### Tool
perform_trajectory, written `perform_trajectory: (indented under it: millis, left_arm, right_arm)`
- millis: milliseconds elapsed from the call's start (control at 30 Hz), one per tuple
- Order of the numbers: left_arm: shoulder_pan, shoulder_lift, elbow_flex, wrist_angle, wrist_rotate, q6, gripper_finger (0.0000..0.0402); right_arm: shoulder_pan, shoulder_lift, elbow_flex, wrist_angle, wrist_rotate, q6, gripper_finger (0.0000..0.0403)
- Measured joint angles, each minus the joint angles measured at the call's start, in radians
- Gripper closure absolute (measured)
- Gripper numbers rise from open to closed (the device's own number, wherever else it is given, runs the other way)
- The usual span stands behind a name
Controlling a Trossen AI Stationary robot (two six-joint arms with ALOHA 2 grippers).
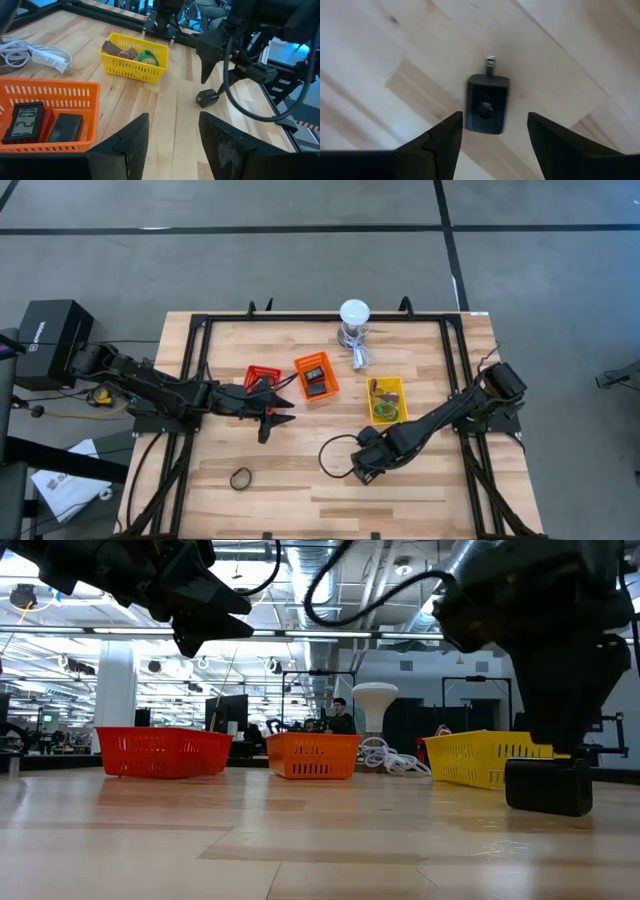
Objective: Pick & Place Office items
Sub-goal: Put the black charger adapter into the red bin
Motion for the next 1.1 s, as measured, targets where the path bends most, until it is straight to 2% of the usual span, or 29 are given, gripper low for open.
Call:
perform_trajectory:
  millis: [1100]
  left_arm:
    - [0.0, 0.0, 0.0, 0.015, 0.0, 0.0, 0.0234]
  right_arm:
    - [0.03, 0.01, 0.027, 0.01, 0.041, -0.01, 0.0188]
